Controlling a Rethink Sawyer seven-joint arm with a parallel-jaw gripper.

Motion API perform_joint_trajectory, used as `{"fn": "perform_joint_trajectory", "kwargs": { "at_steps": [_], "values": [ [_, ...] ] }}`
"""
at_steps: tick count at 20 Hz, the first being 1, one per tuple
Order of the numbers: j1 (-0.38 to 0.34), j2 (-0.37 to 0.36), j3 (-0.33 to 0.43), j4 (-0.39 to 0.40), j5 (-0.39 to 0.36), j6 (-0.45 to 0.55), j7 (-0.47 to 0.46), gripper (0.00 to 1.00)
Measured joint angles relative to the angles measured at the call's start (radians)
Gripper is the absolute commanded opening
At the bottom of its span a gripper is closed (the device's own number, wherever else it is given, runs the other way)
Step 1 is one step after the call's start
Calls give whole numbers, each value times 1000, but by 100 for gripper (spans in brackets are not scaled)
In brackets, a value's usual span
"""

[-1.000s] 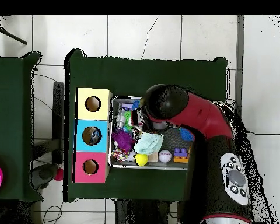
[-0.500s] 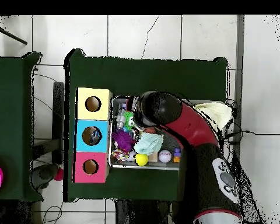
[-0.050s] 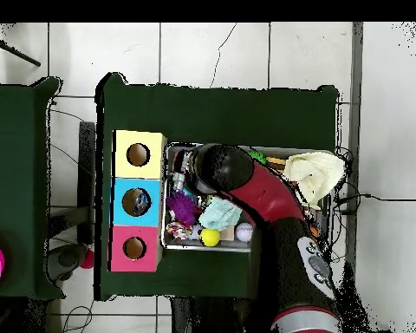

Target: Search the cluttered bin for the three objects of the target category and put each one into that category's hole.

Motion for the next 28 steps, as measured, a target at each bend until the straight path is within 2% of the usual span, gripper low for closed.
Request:
{"fn": "perform_joint_trajectory", "kwargs": {
  "at_steps": [6, 15, 21, 28],
  "values": [
    [42, -4, 0, 11, 26, 43, 14, 0],
    [81, -40, -1, 17, 39, 163, 88, 0],
    [81, -53, -5, 18, 41, 181, 119, 0],
    [81, -36, -15, 18, 41, 181, 122, 0]
  ]
}}
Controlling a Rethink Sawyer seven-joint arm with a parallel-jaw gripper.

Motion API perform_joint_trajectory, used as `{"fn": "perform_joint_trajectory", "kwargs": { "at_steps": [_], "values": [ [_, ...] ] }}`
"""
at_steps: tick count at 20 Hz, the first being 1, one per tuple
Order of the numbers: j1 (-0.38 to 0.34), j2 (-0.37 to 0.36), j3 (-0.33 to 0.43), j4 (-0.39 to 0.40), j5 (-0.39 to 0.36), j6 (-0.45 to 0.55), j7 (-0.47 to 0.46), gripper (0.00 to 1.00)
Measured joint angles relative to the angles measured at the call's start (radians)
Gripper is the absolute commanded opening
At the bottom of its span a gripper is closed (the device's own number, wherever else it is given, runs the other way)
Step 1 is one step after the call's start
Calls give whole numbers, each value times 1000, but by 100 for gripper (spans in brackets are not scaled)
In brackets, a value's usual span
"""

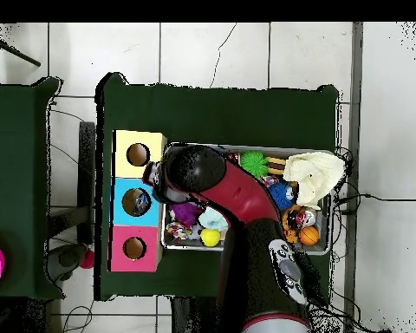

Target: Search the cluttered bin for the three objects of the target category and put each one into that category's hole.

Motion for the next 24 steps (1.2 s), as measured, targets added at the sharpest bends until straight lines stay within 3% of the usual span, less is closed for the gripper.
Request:
{"fn": "perform_joint_trajectory", "kwargs": {
  "at_steps": [13, 24],
  "values": [
    [9, 102, -3, 9, 4, -133, 0, 0],
    [23, 98, -17, 13, 20, -144, 0, 0]
  ]
}}
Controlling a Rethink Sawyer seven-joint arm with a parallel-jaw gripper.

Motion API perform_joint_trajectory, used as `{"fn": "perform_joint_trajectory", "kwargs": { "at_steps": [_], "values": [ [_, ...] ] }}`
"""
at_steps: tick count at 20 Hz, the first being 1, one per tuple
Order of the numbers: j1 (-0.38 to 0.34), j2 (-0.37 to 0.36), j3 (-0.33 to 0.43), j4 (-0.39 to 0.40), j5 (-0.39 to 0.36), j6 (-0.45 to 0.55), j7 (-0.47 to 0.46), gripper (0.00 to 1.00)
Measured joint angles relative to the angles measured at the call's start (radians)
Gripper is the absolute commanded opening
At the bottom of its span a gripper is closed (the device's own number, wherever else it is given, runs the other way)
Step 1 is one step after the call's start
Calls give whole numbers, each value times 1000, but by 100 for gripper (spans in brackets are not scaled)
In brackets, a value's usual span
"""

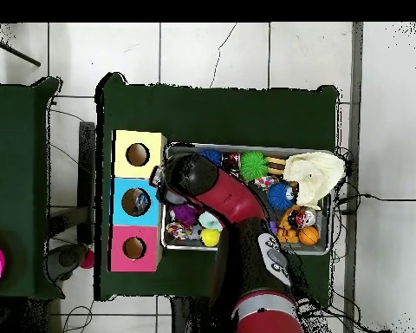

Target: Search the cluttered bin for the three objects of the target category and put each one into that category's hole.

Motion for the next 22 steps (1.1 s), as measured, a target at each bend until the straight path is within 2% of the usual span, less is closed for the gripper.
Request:
{"fn": "perform_joint_trajectory", "kwargs": {
  "at_steps": [8, 15, 22],
  "values": [
    [38, -9, -39, -2, -2, 4, 0, 0],
    [72, -31, -77, -2, -3, 54, 0, 0],
    [80, -38, -84, -2, -1, 69, 0, 0]
  ]
}}
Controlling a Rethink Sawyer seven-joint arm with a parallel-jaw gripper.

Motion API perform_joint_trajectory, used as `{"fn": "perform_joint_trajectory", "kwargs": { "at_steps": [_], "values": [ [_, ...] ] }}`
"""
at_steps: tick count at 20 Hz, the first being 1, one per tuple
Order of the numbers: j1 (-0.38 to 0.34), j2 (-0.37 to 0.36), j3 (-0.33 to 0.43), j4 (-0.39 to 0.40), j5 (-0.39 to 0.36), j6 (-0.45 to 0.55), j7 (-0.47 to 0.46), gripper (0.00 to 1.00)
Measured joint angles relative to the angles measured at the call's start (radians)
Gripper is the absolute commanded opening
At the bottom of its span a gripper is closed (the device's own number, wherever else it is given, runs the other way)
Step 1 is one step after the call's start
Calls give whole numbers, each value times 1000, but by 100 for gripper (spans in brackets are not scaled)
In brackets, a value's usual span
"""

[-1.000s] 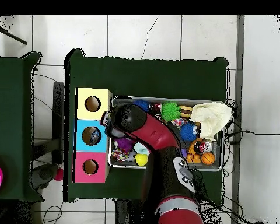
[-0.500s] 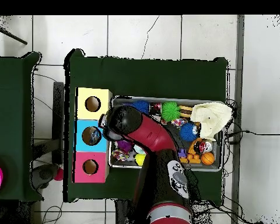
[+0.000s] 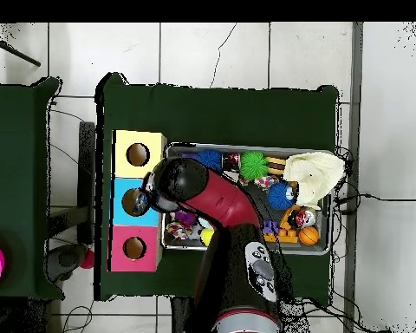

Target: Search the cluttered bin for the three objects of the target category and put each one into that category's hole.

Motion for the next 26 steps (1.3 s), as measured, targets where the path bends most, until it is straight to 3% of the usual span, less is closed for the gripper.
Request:
{"fn": "perform_joint_trajectory", "kwargs": {
  "at_steps": [13, 26],
  "values": [
    [6, 19, 1, 0, 52, -13, 0, 0],
    [79, 28, 2, 1, 100, -17, 5, 0]
  ]
}}
